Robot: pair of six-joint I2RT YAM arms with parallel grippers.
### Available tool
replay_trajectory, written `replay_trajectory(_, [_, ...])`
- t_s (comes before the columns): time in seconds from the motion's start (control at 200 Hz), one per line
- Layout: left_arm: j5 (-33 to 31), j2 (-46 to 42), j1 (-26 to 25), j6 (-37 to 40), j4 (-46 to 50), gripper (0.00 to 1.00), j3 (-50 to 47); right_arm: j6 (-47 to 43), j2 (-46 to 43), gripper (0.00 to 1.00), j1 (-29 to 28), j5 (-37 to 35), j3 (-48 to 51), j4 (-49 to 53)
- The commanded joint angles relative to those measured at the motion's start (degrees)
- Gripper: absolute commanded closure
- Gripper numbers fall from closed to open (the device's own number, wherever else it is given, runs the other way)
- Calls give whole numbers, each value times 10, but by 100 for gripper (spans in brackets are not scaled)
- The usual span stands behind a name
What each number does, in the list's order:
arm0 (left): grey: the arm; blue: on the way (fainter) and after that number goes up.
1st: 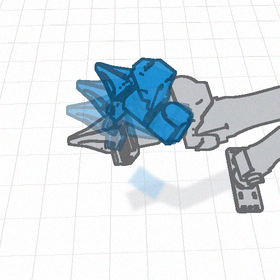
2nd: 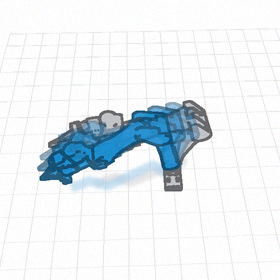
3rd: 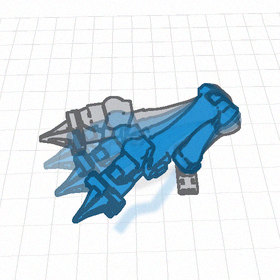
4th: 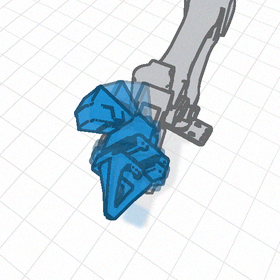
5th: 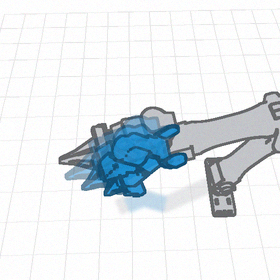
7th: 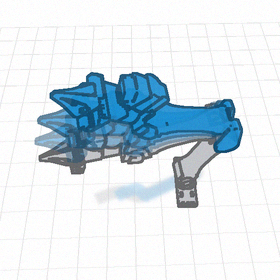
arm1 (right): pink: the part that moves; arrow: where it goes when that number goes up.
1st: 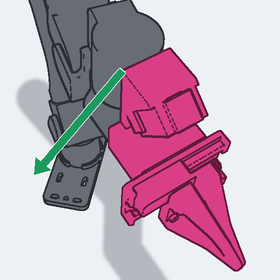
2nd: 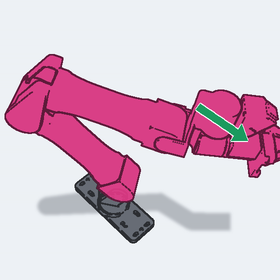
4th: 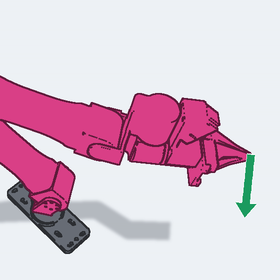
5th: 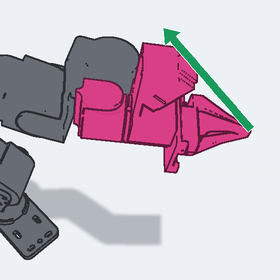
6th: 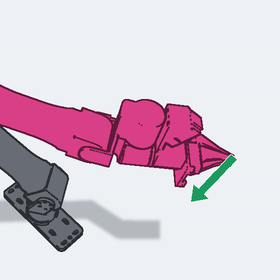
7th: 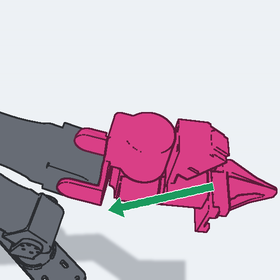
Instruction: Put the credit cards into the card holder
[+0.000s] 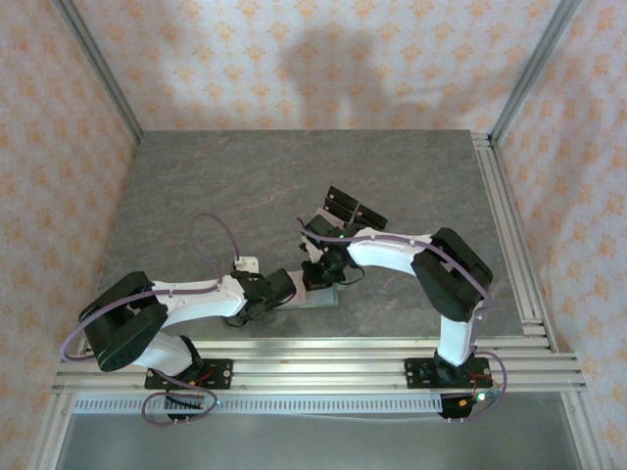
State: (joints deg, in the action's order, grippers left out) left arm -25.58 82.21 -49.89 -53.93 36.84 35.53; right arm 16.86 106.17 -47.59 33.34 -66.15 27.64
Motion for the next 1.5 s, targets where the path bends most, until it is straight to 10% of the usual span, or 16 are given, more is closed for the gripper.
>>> replay_trajectory(0.0, [30, -3, -4, 3, -85, 0, -3, 4, 14, 100, -1, -9, -14, 0])
replay_trajectory(1.496, [51, 39, -15, -3, -117, 0, 1, -9, 0, 100, 9, 4, -42, 25])
